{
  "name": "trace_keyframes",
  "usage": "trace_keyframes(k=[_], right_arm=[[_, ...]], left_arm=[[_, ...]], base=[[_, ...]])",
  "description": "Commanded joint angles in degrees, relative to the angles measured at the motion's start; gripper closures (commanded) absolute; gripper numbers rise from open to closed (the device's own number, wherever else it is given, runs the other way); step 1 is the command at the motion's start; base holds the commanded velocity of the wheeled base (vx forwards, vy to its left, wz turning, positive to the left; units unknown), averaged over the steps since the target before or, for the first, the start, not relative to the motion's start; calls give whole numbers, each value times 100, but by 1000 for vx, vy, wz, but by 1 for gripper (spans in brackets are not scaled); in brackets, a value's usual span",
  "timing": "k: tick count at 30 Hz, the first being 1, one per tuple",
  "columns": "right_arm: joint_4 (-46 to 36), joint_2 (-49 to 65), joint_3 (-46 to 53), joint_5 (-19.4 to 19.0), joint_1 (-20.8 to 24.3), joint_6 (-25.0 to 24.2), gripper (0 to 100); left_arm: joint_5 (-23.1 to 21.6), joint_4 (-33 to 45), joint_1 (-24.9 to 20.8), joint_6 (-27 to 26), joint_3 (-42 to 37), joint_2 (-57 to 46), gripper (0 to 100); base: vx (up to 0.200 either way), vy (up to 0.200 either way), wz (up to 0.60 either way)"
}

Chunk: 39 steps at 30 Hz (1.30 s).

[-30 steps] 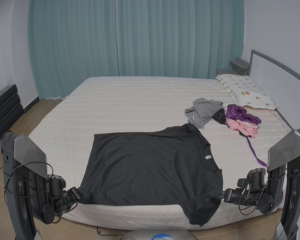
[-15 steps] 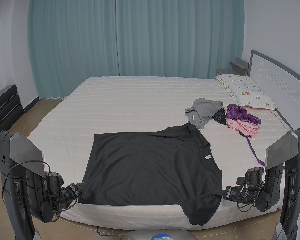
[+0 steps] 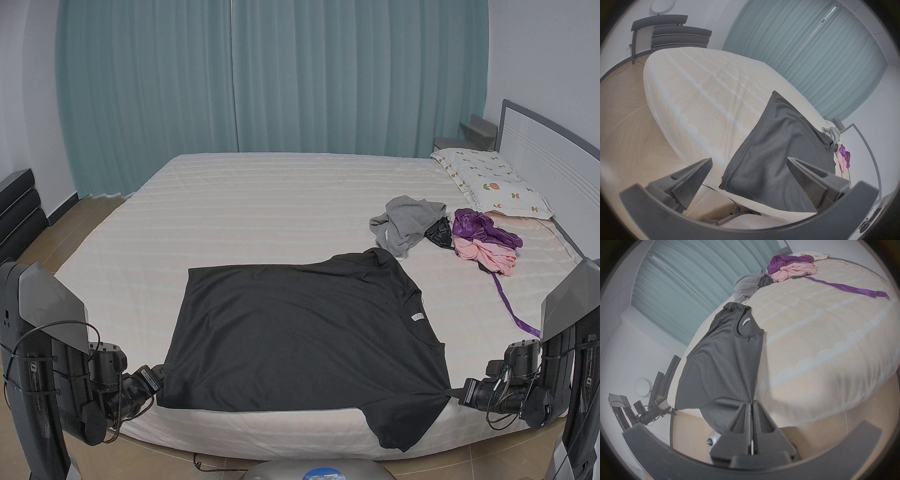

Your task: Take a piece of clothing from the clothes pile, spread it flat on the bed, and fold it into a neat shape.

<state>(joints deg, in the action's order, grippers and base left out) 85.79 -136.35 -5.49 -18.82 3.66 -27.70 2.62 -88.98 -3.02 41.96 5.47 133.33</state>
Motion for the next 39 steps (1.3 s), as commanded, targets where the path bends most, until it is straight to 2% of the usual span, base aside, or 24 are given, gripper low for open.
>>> trace_keyframes(k=[1, 4, 14, 15, 23, 30, 34, 39], right_arm=[[140, 3, 276, -43, -120, 19, 100], [272, 3, 461, -166, -120, 28, 100], [342, -111, 549, -192, -199, 63, 100], [360, -137, 549, -192, -190, 71, 0], [395, 197, 549, -289, -234, -16, 0], [395, 847, 426, -306, -208, -640, 0], [395, 1058, 346, -289, -181, -930, 0], [395, 1120, 338, -271, -155, -974, 0]], left_arm=[[2, -93, -5, 5, -2, 9, 0], [2, -102, -5, -4, -11, 9, 0], [2, -93, -40, -30, -11, -26, 0], [2, -102, -40, -21, -2, -35, 0], [10, -102, -23, 5, 121, 9, 0], [2, -102, 74, 84, 77, -9, 0], [-16, -102, 127, 348, 112, -26, 0], [-16, -102, 127, 357, 112, -26, 0]], base=[[0, 0, 0], [0, 0, 0], [0, 0, 0], [0, 0, 0], [0, 0, 0], [0, 0, 0], [0, 200, 0], [0, 200, 0]])
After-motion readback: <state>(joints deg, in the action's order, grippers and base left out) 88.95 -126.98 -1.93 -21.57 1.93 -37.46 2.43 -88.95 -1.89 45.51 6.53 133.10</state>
